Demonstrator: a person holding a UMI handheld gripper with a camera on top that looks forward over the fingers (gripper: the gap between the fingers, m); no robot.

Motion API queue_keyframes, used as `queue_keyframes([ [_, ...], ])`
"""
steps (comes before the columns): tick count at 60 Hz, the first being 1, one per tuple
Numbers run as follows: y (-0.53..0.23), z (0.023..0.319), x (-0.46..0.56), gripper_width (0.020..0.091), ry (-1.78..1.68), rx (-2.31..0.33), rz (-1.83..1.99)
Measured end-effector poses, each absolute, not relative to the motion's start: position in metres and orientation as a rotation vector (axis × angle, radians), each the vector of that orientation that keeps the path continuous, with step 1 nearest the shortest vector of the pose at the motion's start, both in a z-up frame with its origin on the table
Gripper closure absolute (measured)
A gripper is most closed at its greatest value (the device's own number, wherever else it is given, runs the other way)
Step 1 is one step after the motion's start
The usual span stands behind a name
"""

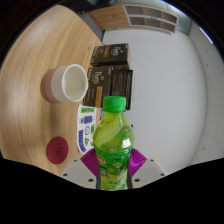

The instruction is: Pour water

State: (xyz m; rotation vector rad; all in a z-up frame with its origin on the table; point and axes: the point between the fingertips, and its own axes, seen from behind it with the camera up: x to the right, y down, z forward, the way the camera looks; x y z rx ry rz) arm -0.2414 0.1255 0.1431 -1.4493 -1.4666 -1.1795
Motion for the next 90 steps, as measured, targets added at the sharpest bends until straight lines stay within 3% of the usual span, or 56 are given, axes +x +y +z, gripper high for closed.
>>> queue_keyframes([
  [16, 0.144, 0.132, -0.273, 0.0758, -1.747, -1.195, -1.456],
  [29, 0.142, 0.131, -0.274, 0.0757, -1.762, -1.197, -1.472],
  [38, 0.127, 0.143, -0.268, 0.0755, -1.562, -1.407, -1.271],
  [53, 0.114, 0.157, -0.252, 0.0738, -1.055, -1.768, -0.552],
  [70, 0.128, 0.119, -0.251, 0.0738, -0.483, -1.914, 0.113],
  [86, 0.136, 0.074, -0.246, 0.0738, -0.340, -1.910, 0.218],
  [90, 0.136, 0.076, -0.243, 0.0738, -0.324, -1.882, 0.225],
])
